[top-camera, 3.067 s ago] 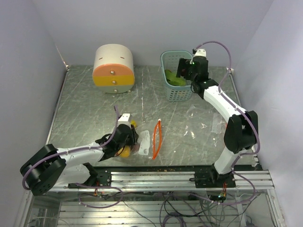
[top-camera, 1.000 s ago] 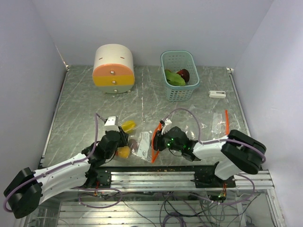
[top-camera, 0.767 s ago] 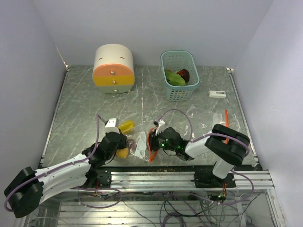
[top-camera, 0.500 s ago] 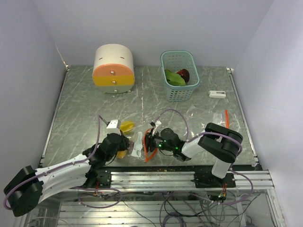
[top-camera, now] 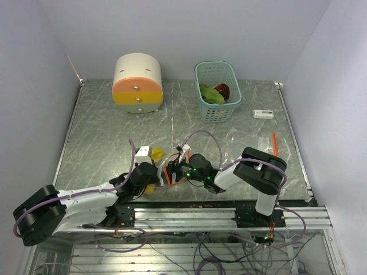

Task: Open the zip-top bag and remove the fake food
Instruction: Pick up the fake fruit from the zipper food storage bag.

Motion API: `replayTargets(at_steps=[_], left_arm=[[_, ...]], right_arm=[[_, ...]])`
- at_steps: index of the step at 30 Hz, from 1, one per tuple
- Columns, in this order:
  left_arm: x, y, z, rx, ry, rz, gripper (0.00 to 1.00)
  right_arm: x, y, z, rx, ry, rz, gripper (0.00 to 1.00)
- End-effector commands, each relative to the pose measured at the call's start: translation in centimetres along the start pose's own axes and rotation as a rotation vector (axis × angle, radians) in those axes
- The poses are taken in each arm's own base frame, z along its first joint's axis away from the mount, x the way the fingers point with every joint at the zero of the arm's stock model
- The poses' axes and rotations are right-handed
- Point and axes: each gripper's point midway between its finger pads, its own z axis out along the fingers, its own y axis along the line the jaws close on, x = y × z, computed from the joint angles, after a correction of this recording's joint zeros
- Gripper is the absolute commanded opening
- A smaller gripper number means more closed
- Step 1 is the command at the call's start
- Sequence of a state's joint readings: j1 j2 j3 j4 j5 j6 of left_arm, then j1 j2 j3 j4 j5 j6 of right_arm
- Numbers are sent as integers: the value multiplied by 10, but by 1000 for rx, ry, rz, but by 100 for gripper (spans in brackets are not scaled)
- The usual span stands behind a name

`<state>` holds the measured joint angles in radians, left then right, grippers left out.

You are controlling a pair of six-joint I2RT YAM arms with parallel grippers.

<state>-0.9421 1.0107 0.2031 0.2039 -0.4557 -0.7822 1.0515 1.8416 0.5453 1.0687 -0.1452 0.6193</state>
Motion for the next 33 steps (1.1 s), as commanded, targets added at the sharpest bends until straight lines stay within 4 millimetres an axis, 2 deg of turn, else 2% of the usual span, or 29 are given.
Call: replayTargets(at_steps=[1,6,11,17,23,28,33], left_arm=[[8,4,-4,-21,29,-20,7],[4,11,-8,-46,10,-24,7],[0,13,-12,-49,-8,-31,7],[-3,12,-15,-46,-15,-43,7],[-13,11,-20,-37,-43,-68,9],[-24,16,-28,-56,-84,-82,19],[-25,19,-29,-65,-92,-80,18]], right_arm=[[31,4,-5,-22,81,-46,75],[60,7,-15,-40,157,-68,75],[76,21,-23,-102,192,-69,75],[101,6,-28,16,270,-130,75],[101,-3,-40,61,249,-112,75],[88,7,-47,32,210,-112,74],[86,8,-49,28,206,-117,73]])
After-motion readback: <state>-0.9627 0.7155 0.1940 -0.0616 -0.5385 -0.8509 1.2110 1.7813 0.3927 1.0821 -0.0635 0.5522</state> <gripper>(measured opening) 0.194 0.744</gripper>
